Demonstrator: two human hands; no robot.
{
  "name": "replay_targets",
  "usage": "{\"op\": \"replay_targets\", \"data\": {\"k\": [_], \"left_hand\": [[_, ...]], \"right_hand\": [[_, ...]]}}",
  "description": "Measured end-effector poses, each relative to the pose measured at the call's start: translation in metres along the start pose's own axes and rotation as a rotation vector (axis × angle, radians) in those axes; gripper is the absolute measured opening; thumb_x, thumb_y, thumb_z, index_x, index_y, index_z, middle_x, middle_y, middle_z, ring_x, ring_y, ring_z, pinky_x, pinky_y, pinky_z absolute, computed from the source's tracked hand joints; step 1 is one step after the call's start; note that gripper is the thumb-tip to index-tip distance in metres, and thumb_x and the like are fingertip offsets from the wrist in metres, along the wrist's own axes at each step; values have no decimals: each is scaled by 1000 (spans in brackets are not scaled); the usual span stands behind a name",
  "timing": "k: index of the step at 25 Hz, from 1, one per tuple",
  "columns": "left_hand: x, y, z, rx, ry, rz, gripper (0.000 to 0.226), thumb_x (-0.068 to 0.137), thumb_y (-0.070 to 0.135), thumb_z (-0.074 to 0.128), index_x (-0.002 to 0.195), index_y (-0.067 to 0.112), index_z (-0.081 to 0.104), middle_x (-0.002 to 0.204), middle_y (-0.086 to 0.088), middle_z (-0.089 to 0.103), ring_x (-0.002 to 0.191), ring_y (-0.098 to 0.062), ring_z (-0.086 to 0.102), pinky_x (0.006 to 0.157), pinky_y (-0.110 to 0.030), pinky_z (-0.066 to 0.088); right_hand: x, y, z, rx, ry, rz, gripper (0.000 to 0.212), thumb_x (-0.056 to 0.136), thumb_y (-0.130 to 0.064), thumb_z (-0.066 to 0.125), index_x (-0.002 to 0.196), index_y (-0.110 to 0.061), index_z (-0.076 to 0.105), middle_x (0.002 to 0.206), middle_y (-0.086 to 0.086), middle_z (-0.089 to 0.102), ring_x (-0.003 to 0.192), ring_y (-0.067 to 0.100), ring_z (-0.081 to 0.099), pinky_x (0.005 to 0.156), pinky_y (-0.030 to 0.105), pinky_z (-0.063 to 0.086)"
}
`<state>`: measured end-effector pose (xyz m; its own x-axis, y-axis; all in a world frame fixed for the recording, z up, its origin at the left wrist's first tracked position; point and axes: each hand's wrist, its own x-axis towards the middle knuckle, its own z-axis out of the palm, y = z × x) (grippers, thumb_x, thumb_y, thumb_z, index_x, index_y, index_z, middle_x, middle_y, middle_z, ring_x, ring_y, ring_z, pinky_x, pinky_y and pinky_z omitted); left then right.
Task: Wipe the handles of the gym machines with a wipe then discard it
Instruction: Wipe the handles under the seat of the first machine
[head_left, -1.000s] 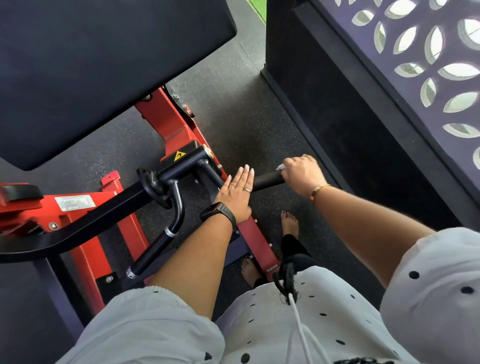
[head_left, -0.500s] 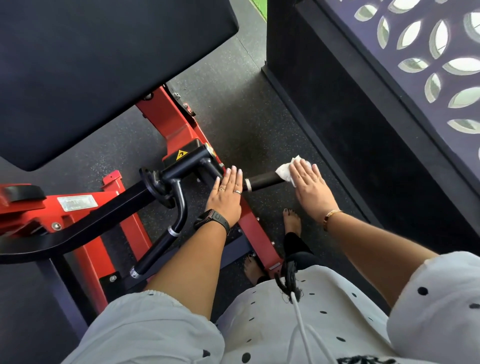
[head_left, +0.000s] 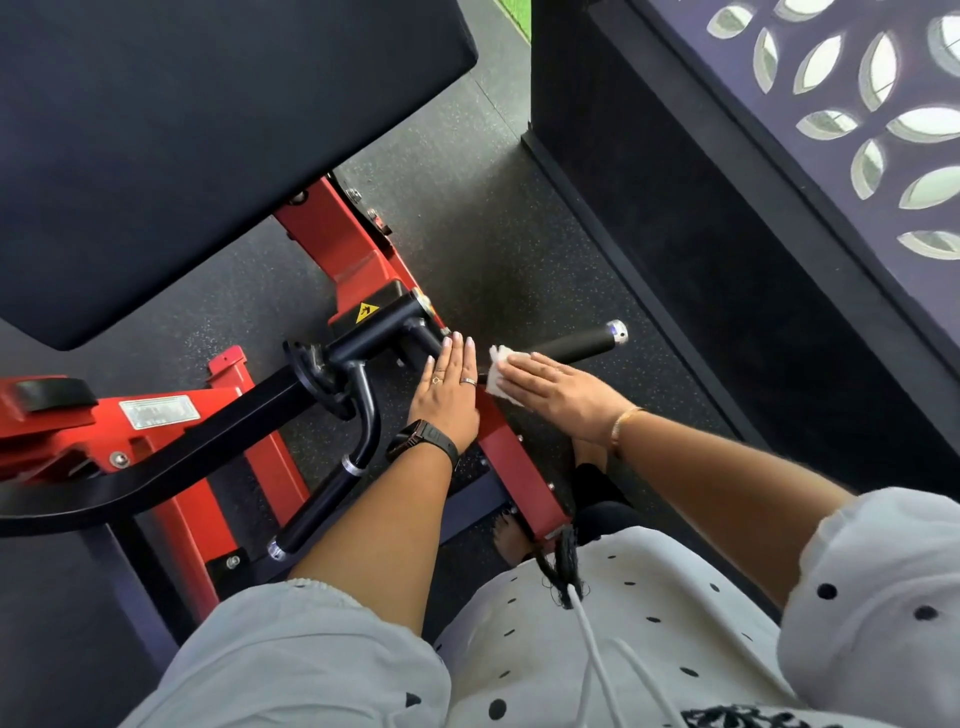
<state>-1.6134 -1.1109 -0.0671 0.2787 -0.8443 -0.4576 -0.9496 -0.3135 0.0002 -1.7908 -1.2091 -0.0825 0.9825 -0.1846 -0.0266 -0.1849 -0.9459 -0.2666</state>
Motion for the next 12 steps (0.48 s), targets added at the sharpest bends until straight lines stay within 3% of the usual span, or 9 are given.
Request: {"op": "replay_targets", "data": {"k": [2,5,7,9,12], "left_hand": [[2,2,-2,-4,-3,34,80,91,12,39,149,8,-16,158,-9,-18,146,-20,-17,117,-36,-9],[5,6,-6,-27,-30,84,80,90,13,41,150,11,-13,159,-7,-18,145,-18,-18,118,-36,-10],[8,10,-9,-43,-37,92,81,91,15,42,150,11,-13,159,-6,-18,145,-18,-18,118,-35,-10],[11,13,-10,-45,-42,99,82,92,18,43,150,10,-14,158,-6,-18,145,-18,-18,117,-35,-11],[11,13,-10,4,-39,95,82,95,22,44,149,8,-16,158,-9,-18,145,-20,-18,117,-35,-10]], "right_hand": [[-29,24,-3,-32,13,77,54,90,-1,28,143,-6,36,149,15,32,139,31,29,115,42,17],[-54,40,-4,6,38,331,63,86,9,49,144,-5,32,151,16,29,140,30,25,116,41,14],[-43,35,-3,76,63,529,63,88,9,48,146,-4,26,153,16,25,143,29,19,118,37,5],[-15,19,-3,144,111,669,55,89,6,49,142,3,34,148,21,35,141,33,27,119,39,8],[30,-16,-2,227,57,483,47,88,0,51,134,4,46,137,22,49,132,36,40,116,46,20]]}}
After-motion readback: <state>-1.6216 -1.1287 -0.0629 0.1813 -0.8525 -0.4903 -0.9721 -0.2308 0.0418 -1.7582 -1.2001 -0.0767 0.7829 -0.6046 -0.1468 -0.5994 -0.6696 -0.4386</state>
